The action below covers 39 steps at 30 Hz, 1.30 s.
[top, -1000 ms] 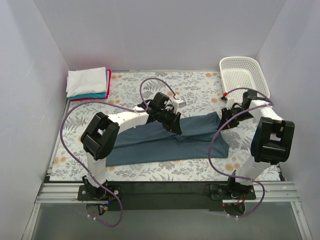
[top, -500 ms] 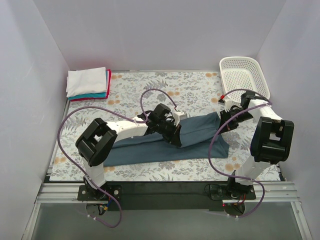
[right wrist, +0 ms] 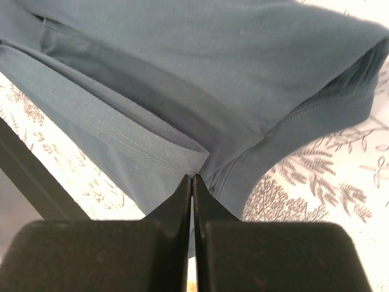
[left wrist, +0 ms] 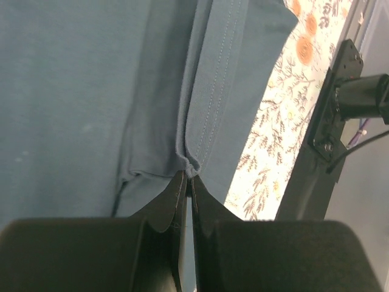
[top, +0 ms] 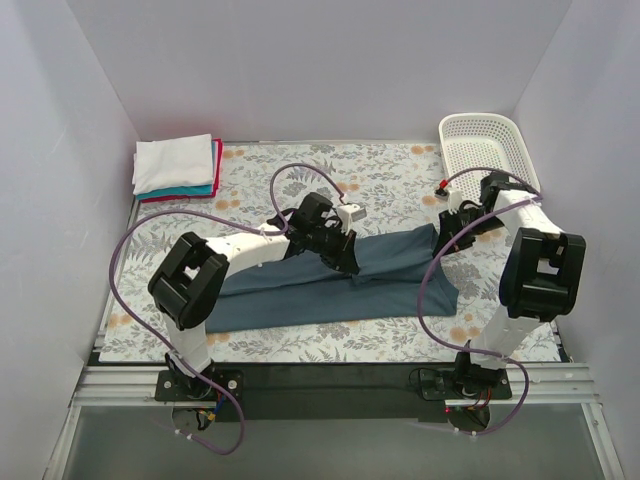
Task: Fold and stack the t-shirts
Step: Fold the tshirt
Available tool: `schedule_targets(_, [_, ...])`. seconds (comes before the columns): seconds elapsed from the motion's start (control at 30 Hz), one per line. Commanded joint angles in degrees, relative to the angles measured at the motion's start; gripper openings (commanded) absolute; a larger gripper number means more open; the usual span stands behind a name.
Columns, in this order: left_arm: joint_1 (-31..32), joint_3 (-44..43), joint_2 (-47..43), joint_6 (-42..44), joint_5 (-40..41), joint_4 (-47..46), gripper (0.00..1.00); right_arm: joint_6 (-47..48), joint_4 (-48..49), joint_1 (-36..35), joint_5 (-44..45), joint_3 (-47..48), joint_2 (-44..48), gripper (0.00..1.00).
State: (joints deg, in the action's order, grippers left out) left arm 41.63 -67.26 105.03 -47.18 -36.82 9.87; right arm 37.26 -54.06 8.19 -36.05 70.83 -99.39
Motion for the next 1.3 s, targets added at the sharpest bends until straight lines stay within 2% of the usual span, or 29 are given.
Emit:
schedule_targets(0.0, [-1.02, -2.17, 0.43, 0.16, 0.61, 1.73, 0.00, 0.10, 0.62, -0.54, 0.37, 3.61, -2.20, 0.01])
schedule_targets(0.37, [-1.37, -1.11, 2.80, 1.30, 7.28, 1.82, 0.00, -2.80, 4.40, -4.23, 2.56, 6.69, -7.39, 0.01])
schedule_targets(0.57, [-1.37, -3.04, 6.05, 2.70, 9.66, 3.40, 0.03, -6.14, 7.92, -5.11, 7.22, 6.60, -7.92, 0.01])
schedule_targets(0.6, [-1.37, -3.83, 6.50, 3.75, 10.09, 4.53, 0.10, -6.32, 7.92, -5.11, 8.36, 6.78, -7.75, 0.15])
schedule_targets(0.67, [-1.72, -6.72, 7.11, 6.03, 9.23, 9.54, 0.20, -7.02, 7.39, -5.11, 8.89, 7.83, -7.05, 0.29])
schedule_targets(0.7, [-2.07, -6.74, 6.51, 7.44, 8.26, 10.69, 0.27, -7.28, 7.39, -5.11, 8.29, 8.27, -5.47, 0.43])
schedule_targets(0.77, [-4.08, -5.87, 4.14, 8.24, 4.42, 11.05, 0.36, -8.42, 7.39, -5.11, 7.06, 10.20, -3.97, 0.50])
schedule_targets(0.83, [-5.76, -4.63, 0.10, 9.03, 2.37, 11.05, 0.43, -11.05, 7.31, -5.11, 4.07, 12.04, -3.52, 0.51])
schedule_targets(0.87, [-7.86, -4.28, -0.96, 9.03, 0.10, 11.05, 0.43, -12.11, 7.31, -5.11, 3.10, 13.45, -3.79, 0.50])
schedule_targets(0.9, [-9.09, -3.84, -2.89, 9.03, -0.88, 11.14, 0.43, -13.60, 7.31, -5.20, 1.27, 13.98, -4.75, 0.43])
schedule_targets(0.97, [-12.87, -3.58, -4.13, 8.51, -3.42, 12.10, 0.43, -14.84, 7.31, -5.20, -0.24, 14.69, -6.16, 0.36])
schedule_targets(1.0, [-14.02, -3.49, -4.40, 8.51, -5.18, 12.80, 0.43, -15.54, 7.22, -5.20, -1.12, 14.78, -7.73, 0.28])
schedule_targets(1.1, [-17.97, -3.14, -5.01, 10.08, -6.33, 16.23, 0.40, -15.98, 7.30, -5.20, -2.09, 13.99, -10.11, 0.16])
schedule_targets(1.2, [-22.02, -0.77, -5.80, 10.88, -7.39, 17.29, 0.37, -15.99, 7.48, -5.20, -2.53, 12.76, -11.25, 0.08])
schedule_targets(1.27, [-24.73, 0.72, -5.98, 11.49, -6.87, 17.55, 0.36, -15.81, 7.92, -5.20, -2.18, 12.49, -11.87, 0.07])
